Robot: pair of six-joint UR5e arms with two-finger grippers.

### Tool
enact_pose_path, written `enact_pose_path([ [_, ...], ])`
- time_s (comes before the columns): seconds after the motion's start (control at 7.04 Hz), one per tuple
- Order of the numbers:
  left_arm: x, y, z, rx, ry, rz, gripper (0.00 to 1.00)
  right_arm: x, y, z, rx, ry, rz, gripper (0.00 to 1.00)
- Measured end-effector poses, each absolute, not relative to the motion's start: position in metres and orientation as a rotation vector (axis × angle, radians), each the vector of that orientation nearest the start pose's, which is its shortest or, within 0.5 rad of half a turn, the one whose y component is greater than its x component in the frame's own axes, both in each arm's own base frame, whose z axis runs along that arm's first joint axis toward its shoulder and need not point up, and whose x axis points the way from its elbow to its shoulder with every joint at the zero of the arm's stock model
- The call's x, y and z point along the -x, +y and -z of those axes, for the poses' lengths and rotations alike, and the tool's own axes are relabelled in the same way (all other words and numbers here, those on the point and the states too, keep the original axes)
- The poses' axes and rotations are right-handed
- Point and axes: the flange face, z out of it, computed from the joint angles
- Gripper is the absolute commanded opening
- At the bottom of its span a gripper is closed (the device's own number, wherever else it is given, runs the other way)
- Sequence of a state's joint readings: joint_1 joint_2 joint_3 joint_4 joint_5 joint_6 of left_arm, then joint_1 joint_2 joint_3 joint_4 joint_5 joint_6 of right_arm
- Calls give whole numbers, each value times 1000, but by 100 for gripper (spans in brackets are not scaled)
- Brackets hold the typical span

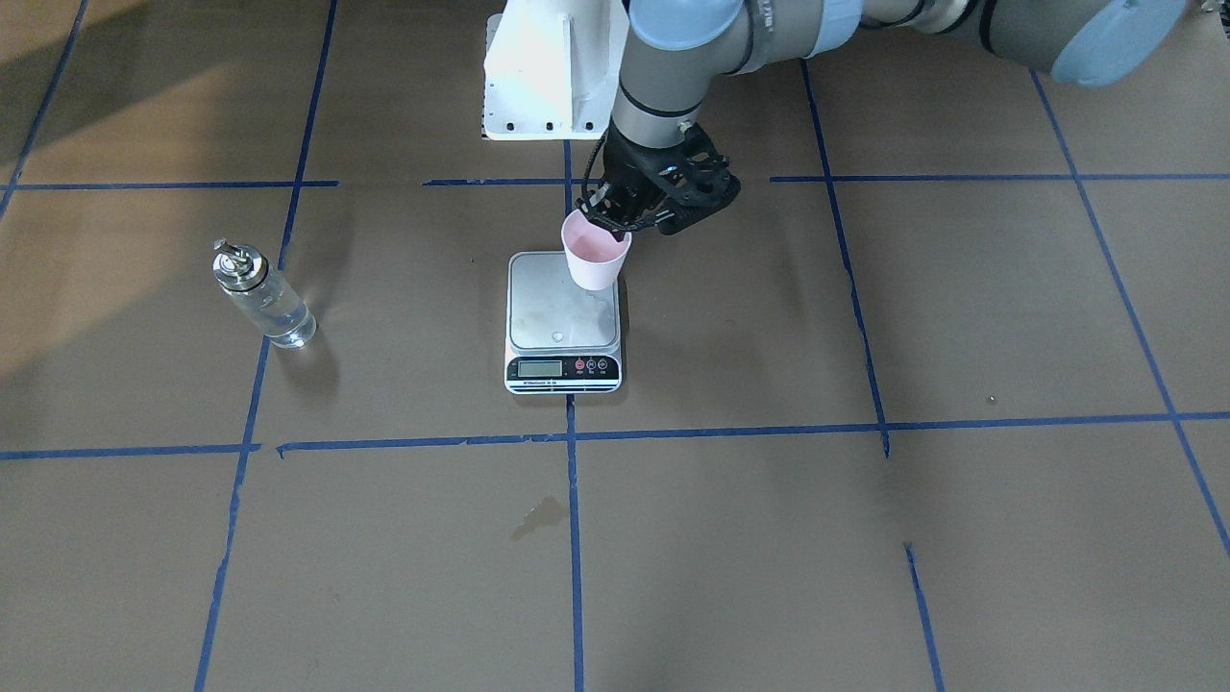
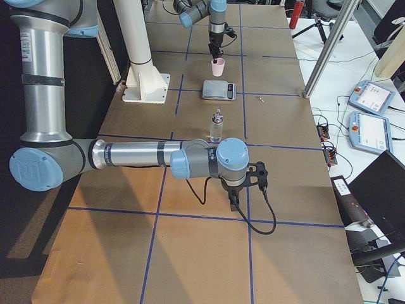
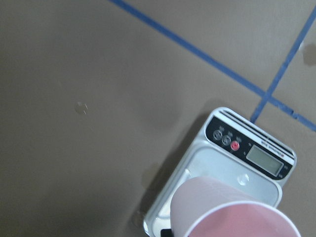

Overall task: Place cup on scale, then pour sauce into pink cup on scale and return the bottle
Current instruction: 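Carry the pink cup with the left gripper onto the scale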

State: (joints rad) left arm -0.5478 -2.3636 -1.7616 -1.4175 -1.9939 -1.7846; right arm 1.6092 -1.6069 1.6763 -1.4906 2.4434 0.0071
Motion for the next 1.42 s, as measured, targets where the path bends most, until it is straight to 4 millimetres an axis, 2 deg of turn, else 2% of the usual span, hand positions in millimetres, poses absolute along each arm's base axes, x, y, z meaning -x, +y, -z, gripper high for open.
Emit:
enact_pose_path([
  [0.28, -546, -418, -119, 263, 871, 528, 0, -76, -479, -609, -172, -865, 30, 100],
  [0.57, -562, -420, -125, 260, 879, 514, 0, -76, -479, -608, -179, -865, 33, 100],
  [0.71, -565, -422, -128, 258, 880, 509, 32, -76, -479, -607, -180, -865, 33, 100],
  [0.85, -566, -422, -131, 257, 879, 506, 73, -76, -479, -607, -181, -864, 34, 100],
  [0.99, -566, -422, -134, 252, 881, 496, 95, -76, -480, -606, -183, -864, 35, 100],
  [1.28, -561, -419, -138, 230, 919, 456, 100, -75, -483, -601, -192, -869, 39, 100],
  [1.42, -544, -419, -127, 208, 951, 431, 100, -74, -486, -592, -198, -886, 33, 100],
])
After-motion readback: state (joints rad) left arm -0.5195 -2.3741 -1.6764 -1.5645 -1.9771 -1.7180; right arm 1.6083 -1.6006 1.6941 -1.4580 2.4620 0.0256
